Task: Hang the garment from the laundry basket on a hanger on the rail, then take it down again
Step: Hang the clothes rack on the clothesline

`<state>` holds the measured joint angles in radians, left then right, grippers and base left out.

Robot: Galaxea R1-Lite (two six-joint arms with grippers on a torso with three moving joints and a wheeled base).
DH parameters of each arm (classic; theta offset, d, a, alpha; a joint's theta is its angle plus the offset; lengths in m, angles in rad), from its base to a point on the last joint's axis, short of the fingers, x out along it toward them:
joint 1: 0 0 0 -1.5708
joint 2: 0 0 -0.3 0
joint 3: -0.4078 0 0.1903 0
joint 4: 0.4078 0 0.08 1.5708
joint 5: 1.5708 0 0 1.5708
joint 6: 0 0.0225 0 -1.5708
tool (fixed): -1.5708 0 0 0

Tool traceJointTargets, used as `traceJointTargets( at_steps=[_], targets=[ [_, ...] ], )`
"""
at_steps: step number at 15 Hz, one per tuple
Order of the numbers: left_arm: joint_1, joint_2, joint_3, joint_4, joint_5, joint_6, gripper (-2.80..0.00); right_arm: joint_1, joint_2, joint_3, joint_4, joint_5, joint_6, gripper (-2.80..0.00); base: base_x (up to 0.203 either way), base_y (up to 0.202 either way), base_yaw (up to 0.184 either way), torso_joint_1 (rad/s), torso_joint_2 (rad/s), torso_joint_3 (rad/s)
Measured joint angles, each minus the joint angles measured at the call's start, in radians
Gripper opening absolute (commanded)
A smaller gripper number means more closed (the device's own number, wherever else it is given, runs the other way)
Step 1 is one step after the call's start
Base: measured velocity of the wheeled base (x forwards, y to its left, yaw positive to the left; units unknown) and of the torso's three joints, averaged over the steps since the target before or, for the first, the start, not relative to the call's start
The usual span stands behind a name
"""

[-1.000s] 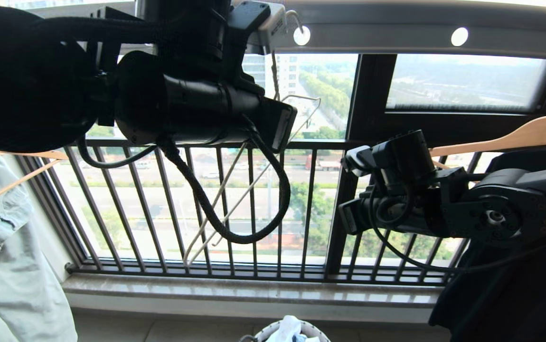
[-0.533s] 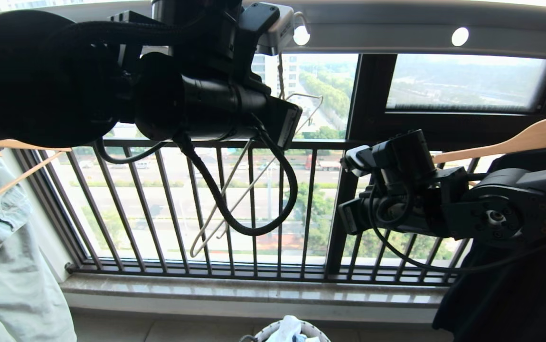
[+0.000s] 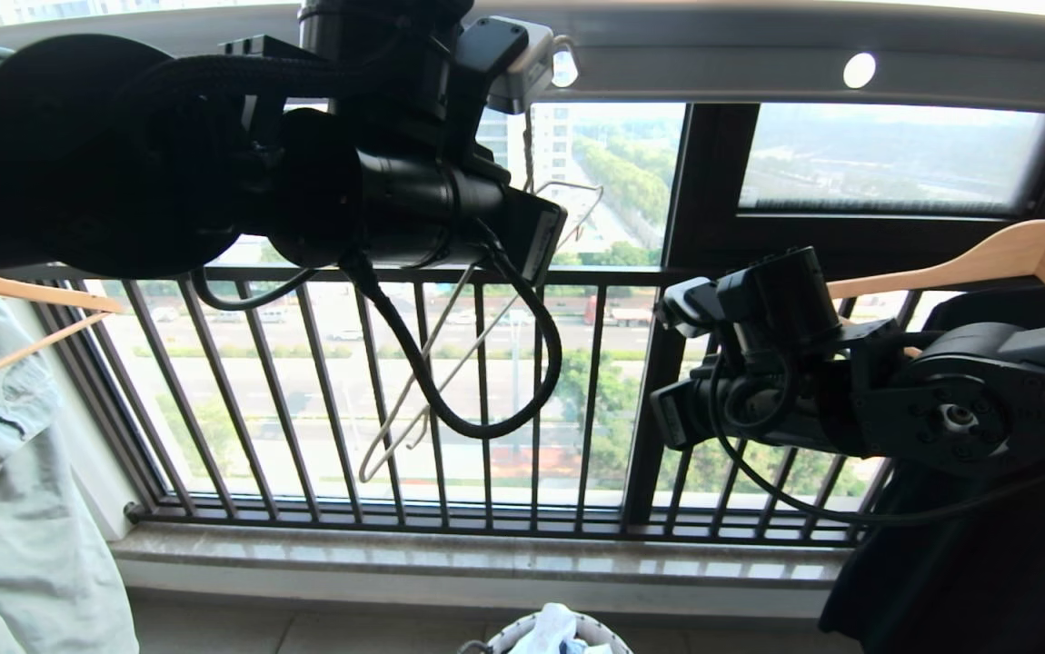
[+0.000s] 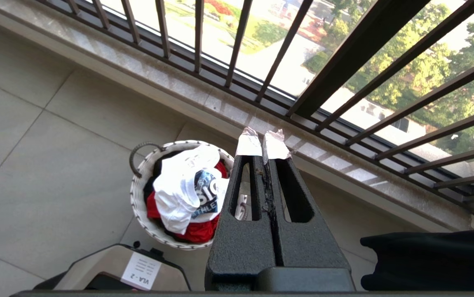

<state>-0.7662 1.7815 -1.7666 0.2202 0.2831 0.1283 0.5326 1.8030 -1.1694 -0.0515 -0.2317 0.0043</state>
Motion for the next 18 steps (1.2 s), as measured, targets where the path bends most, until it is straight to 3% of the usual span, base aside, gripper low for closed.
traceJointTargets(
  at_steps=[18],
  targets=[
    [0.01, -0.021, 0.051, -0.003, 0.017, 0.008, -2.8, 0.0, -0.003, 0.0, 0.0, 0.0, 0.0, -2.8, 0.0, 0.0, 0.0, 0.0, 0.0, 0.0]
  ],
)
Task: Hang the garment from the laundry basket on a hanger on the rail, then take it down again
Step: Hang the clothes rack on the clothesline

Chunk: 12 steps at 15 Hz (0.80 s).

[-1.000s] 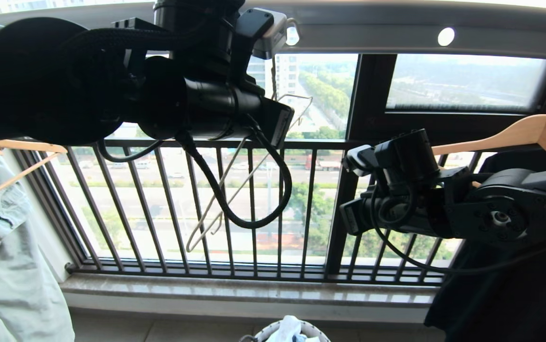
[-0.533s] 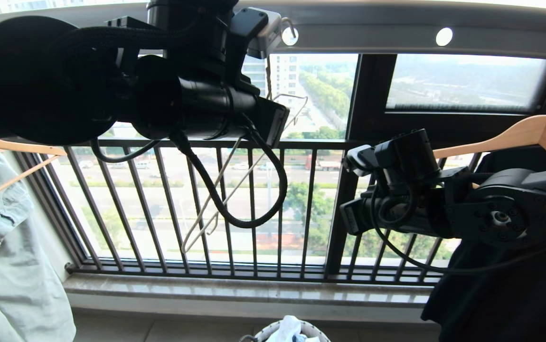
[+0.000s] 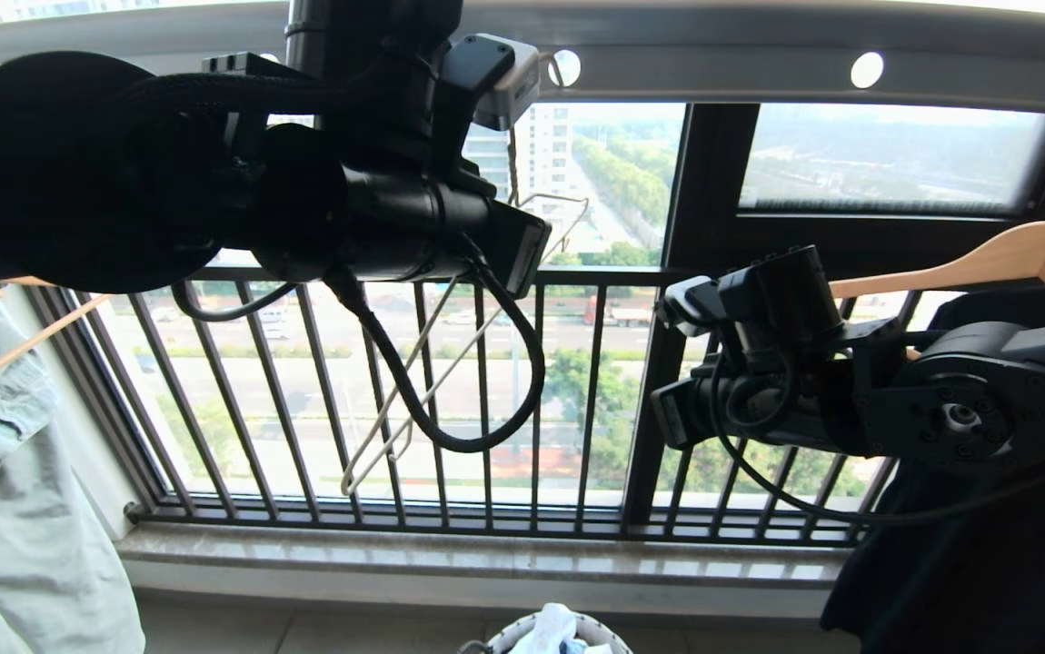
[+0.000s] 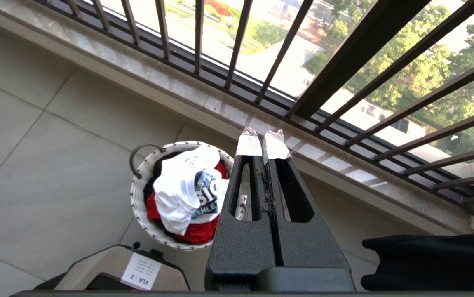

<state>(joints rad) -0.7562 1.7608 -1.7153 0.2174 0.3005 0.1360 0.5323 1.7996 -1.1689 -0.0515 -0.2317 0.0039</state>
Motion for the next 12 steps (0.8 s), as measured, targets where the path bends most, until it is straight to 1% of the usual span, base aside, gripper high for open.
traceJointTargets(
  at_steps=[4, 7, 10, 11, 12],
  targets=[
    [0.0, 0.024, -0.005, -0.001, 0.0, 0.001, -2.8, 0.0, 0.0, 0.0, 0.0, 0.0, -0.001, -2.8, 0.0, 0.0, 0.0, 0.0, 0.0, 0.0],
    [0.0, 0.038, -0.009, -0.002, -0.001, 0.024, -2.8, 0.0, 0.0, 0.0, 0.0, 0.0, -0.001, -2.8, 0.0, 0.0, 0.0, 0.0, 0.0, 0.0],
    [0.002, 0.041, -0.01, 0.0, -0.002, 0.025, -2.8, 0.0, 0.0, 0.0, 0.0, 0.0, -0.001, -2.8, 0.0, 0.0, 0.0, 0.0, 0.0, 0.0],
    [0.004, 0.041, -0.009, 0.0, -0.001, 0.026, -2.45, 0.0, 0.0, 0.0, 0.0, 0.0, -0.001, -2.8, 0.0, 0.0, 0.0, 0.0, 0.0, 0.0],
    [0.005, 0.041, -0.007, 0.0, -0.001, 0.026, 0.0, 0.0, 0.0, 0.0, 0.0, 0.0, -0.001, -2.8, 0.0, 0.0, 0.0, 0.0, 0.0, 0.0]
  ],
)
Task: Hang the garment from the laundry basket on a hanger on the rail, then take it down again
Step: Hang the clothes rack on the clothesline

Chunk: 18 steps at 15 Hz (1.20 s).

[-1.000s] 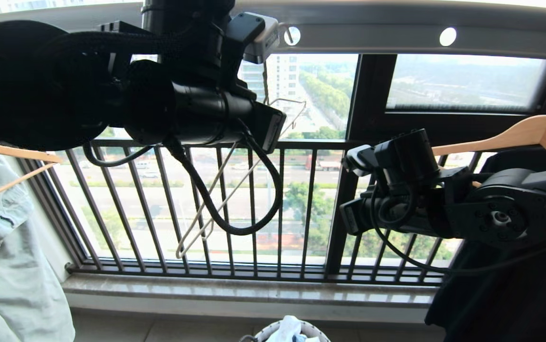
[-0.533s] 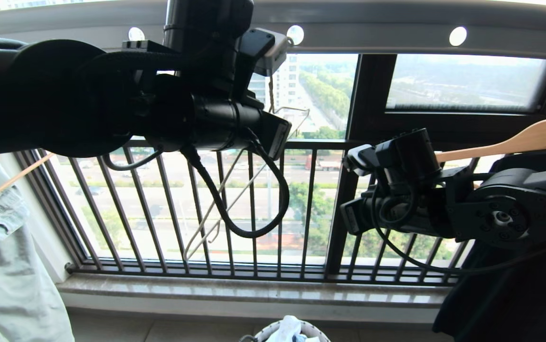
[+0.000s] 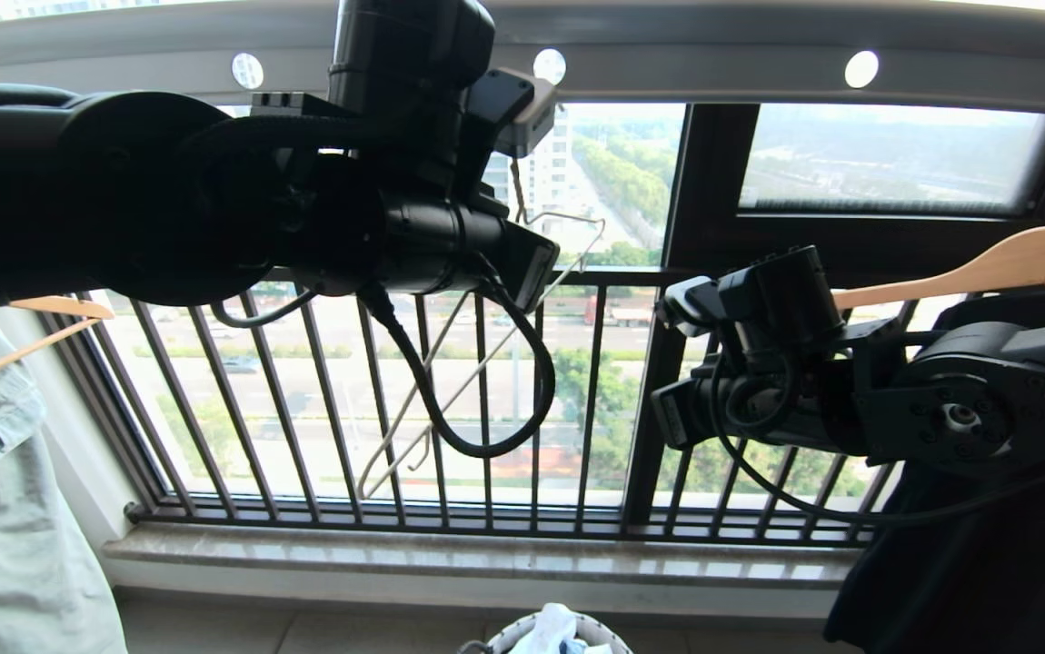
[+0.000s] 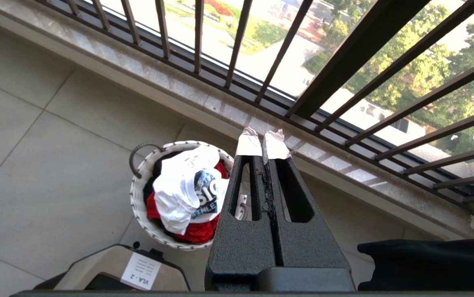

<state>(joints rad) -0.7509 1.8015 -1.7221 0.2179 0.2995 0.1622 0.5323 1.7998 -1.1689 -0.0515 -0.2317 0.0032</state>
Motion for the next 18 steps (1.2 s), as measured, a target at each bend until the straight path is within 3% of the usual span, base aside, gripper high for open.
traceJointTargets(
  at_steps=[9, 13, 18],
  targets=[
    [0.007, -0.053, 0.009, 0.007, -0.003, -0.008, 0.0, 0.001, 0.0, 0.0, 0.001, 0.0, 0.0, -2.8, 0.0, 0.0, 0.0, 0.0, 0.0, 0.0],
    [-0.038, -0.151, 0.064, 0.011, -0.003, -0.011, 0.0, 0.001, 0.0, 0.002, 0.001, 0.0, -0.001, -2.8, 0.0, 0.0, 0.0, 0.0, 0.0, 0.0],
    [-0.048, -0.261, 0.118, 0.012, 0.043, -0.011, 0.0, 0.001, -0.007, 0.016, 0.001, 0.0, -0.027, -2.8, 0.0, 0.0, 0.0, 0.0, 0.0, 0.0]
  ],
)
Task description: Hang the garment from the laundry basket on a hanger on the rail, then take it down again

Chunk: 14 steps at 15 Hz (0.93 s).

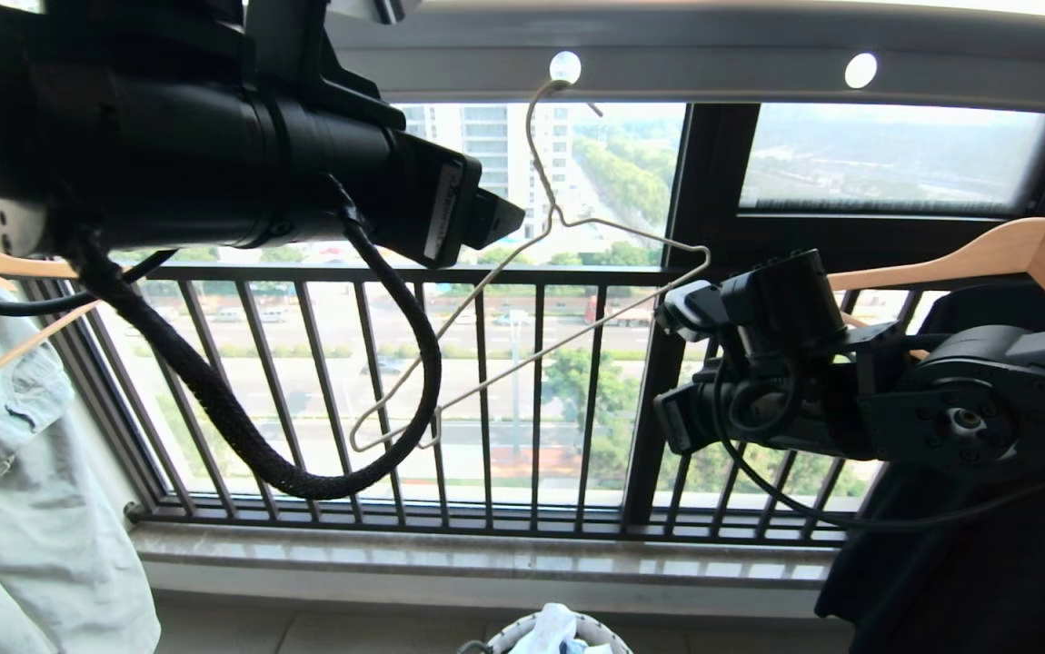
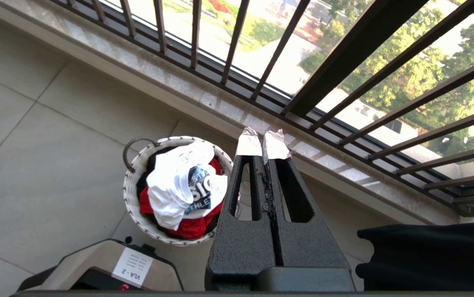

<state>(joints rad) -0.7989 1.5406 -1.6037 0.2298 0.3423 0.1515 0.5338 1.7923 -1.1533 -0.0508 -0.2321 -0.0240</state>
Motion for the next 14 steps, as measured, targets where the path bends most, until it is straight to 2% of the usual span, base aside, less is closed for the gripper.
traceJointTargets(
  at_steps=[4, 5, 6, 10, 14],
  targets=[
    [0.0, -0.104, 0.012, 0.046, 0.005, 0.003, 0.0, 0.008, -0.015, 0.029, -0.002, 0.0, -0.035, -2.8, 0.0, 0.0, 0.0, 0.0, 0.0, 0.0],
    [0.0, -0.127, 0.015, 0.069, 0.004, -0.001, -0.54, 0.008, -0.019, 0.036, -0.001, 0.0, -0.04, -2.8, 0.0, 0.0, 0.0, 0.0, 0.0, 0.0],
    [0.0, -0.149, 0.025, 0.077, 0.003, -0.007, -2.8, 0.008, -0.025, 0.044, -0.001, 0.0, -0.054, -2.8, 0.0, 0.0, 0.0, 0.0, 0.0, 0.0],
    [0.023, -0.227, 0.062, 0.08, 0.004, -0.017, -2.8, 0.007, -0.057, 0.07, 0.001, 0.0, -0.082, -2.8, 0.0, 0.0, 0.0, 0.0, 0.0, 0.0],
    [0.106, -0.334, 0.16, 0.077, 0.001, -0.023, -2.8, 0.006, -0.096, 0.103, 0.001, 0.0, -0.131, -2.8, 0.0, 0.0, 0.0, 0.0, 0.0, 0.0]
  ],
)
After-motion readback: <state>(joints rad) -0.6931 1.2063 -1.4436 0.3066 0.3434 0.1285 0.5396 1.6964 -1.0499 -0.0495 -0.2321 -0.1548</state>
